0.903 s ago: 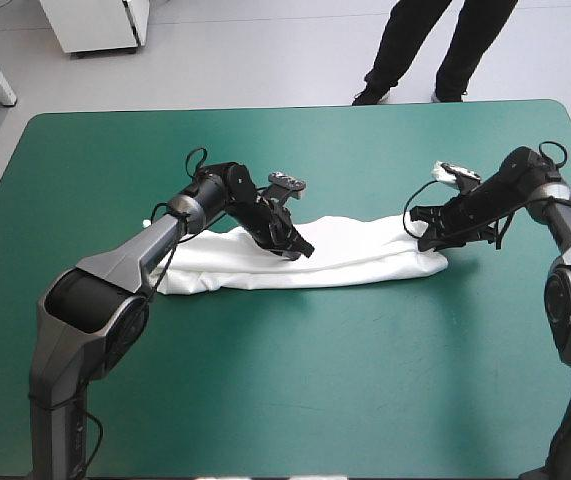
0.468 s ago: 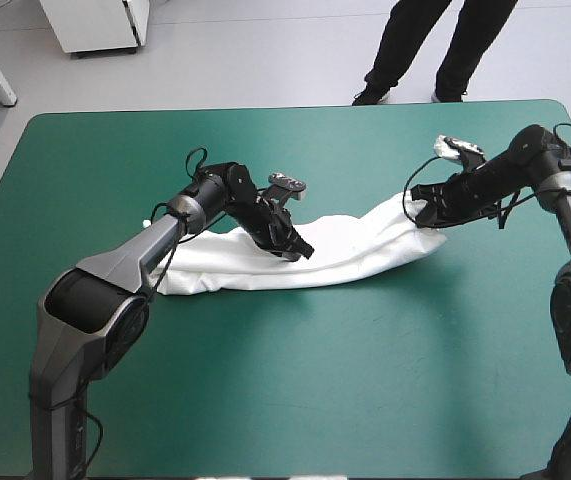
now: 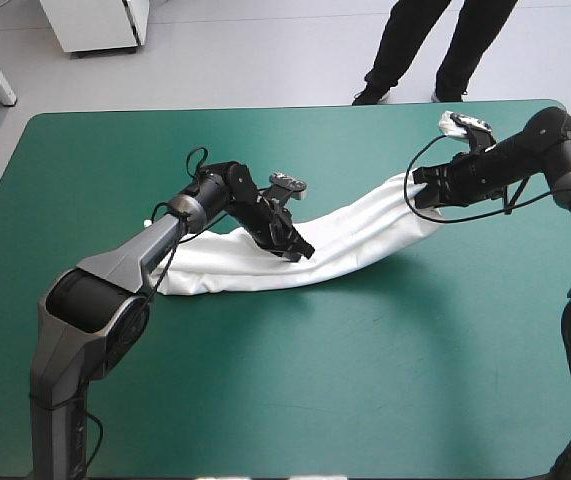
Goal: Fold the cloth
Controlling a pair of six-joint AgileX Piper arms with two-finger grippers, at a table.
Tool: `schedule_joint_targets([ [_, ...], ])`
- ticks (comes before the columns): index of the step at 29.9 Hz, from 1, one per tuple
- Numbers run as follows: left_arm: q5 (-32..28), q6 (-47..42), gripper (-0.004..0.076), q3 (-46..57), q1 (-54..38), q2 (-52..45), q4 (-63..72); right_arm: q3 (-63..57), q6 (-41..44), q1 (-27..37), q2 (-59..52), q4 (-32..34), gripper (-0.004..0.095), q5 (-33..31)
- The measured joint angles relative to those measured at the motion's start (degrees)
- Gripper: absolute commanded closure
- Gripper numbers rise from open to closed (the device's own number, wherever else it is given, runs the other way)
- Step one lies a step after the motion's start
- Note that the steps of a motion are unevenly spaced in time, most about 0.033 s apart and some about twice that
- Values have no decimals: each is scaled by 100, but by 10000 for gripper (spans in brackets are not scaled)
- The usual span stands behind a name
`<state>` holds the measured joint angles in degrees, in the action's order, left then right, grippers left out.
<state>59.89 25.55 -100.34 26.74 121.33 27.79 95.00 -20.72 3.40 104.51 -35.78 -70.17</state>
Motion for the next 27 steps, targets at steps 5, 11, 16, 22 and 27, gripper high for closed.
schedule_joint_targets([
  [5,3,0,746,-6,5,2,0,178,0,0,-126,-92,921,-76],
  [11,-10,0,746,-6,10,2,5,406,0,0,-232,-208,921,-119],
  [16,-35,0,746,-6,10,2,12,434,-19,0,-256,-313,921,-125],
  [22,-48,0,746,-6,10,2,19,434,-77,0,-256,-328,921,-125],
  [27,-63,-115,746,-128,10,-4,-22,436,-88,0,-261,-328,920,-120],
])
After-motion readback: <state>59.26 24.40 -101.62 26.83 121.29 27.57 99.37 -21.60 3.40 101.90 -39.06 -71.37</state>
